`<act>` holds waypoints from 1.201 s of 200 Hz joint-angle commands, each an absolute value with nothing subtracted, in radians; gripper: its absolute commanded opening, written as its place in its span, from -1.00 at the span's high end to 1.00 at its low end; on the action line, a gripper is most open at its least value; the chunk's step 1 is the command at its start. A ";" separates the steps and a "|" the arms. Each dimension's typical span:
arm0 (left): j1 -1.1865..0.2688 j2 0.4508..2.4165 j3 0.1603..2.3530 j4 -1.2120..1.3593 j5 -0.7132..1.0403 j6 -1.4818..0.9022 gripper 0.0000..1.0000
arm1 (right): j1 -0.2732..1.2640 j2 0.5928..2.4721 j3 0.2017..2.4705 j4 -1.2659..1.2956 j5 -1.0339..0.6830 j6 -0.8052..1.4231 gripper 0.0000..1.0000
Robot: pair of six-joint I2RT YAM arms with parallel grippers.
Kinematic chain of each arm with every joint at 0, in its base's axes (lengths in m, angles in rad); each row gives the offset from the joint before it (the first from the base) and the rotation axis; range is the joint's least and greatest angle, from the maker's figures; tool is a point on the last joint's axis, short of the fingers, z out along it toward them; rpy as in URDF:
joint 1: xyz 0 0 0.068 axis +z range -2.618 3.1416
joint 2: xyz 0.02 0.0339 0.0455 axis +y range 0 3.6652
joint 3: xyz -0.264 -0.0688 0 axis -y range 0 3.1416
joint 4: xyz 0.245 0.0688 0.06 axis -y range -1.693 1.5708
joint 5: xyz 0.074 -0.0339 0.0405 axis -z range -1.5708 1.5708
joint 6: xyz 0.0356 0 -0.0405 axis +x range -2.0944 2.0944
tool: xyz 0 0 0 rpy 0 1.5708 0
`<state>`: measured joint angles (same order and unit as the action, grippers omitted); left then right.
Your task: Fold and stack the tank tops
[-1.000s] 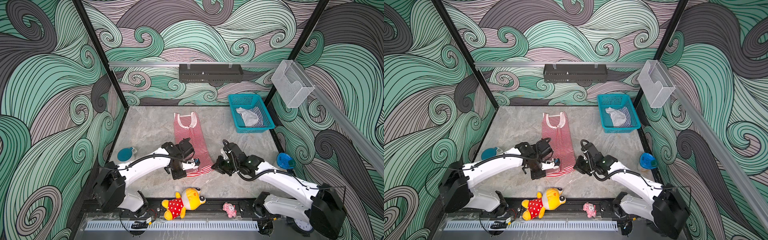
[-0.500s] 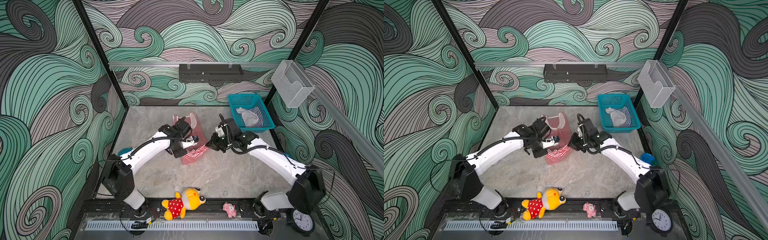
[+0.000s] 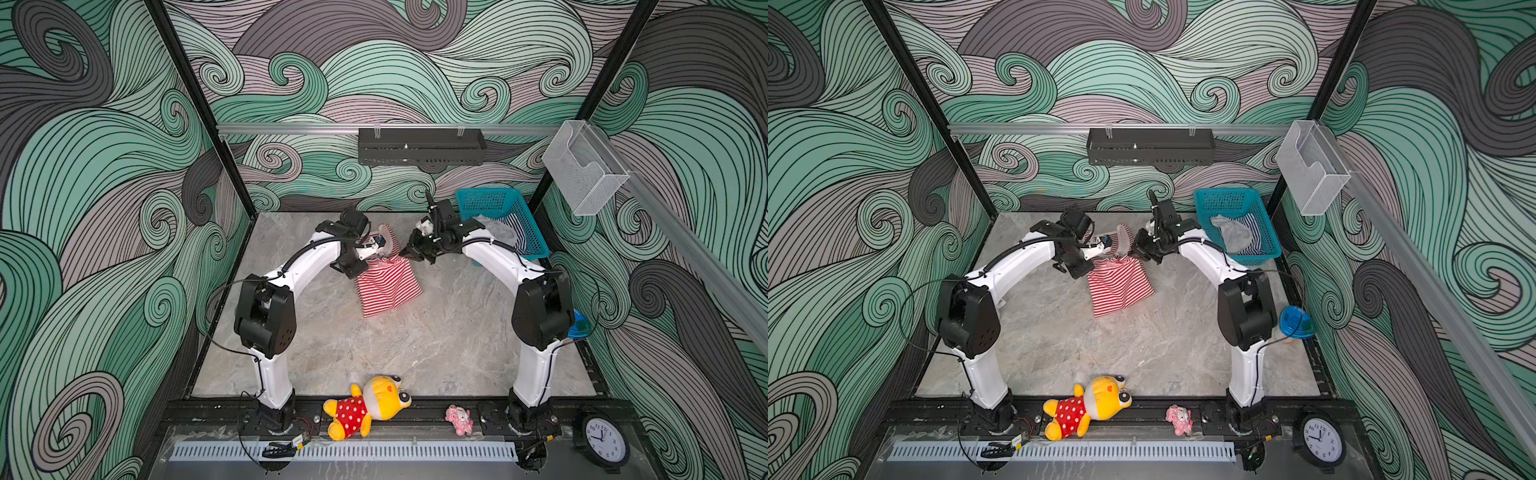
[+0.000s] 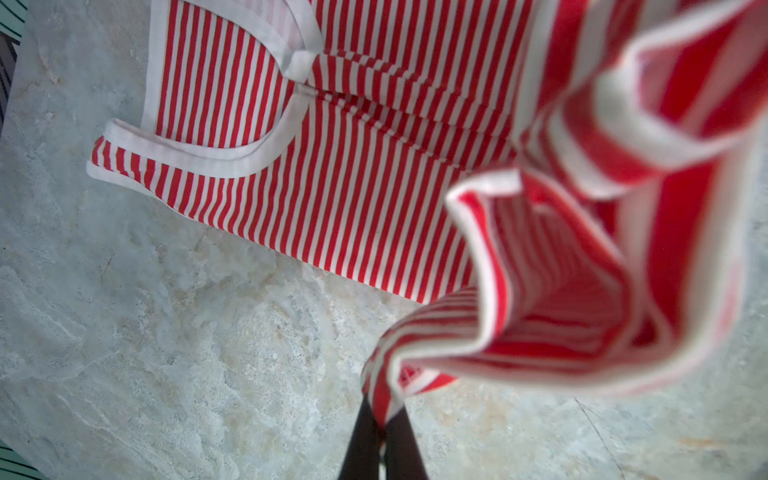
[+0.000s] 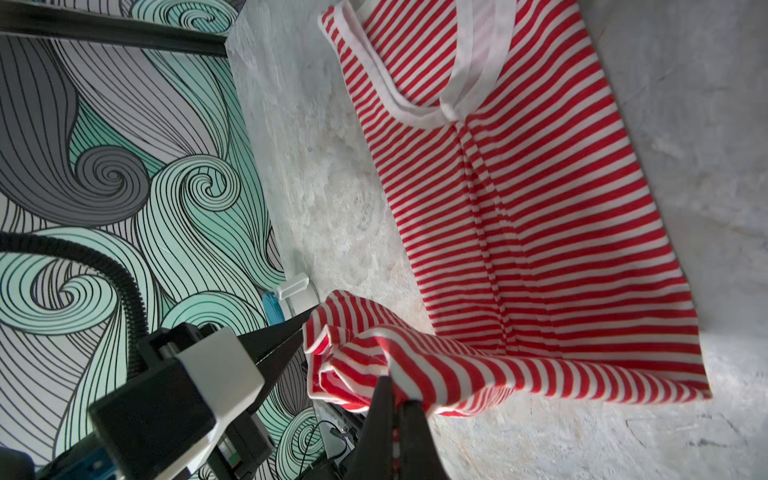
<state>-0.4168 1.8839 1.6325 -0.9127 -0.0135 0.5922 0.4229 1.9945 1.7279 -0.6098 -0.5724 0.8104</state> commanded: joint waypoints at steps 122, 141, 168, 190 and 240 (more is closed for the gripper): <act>-0.350 2.224 1.894 -0.831 -0.141 0.515 0.75 | 0.313 2.478 2.151 -0.605 -0.703 0.846 0.32; -0.352 2.251 1.927 -0.835 -0.202 0.486 0.58 | 0.309 2.456 2.149 -0.582 -0.691 0.842 0.11; -0.350 2.214 1.908 -0.764 -0.326 0.432 0.51 | 0.310 2.378 2.084 -0.537 -0.679 0.842 0.08; -0.350 2.137 1.852 -0.739 -0.310 0.401 0.50 | 0.329 2.294 1.966 -0.521 -0.646 0.821 0.16; -0.378 2.012 1.719 -0.768 -0.030 0.409 0.51 | 0.392 2.266 1.879 -0.550 -0.610 0.769 0.89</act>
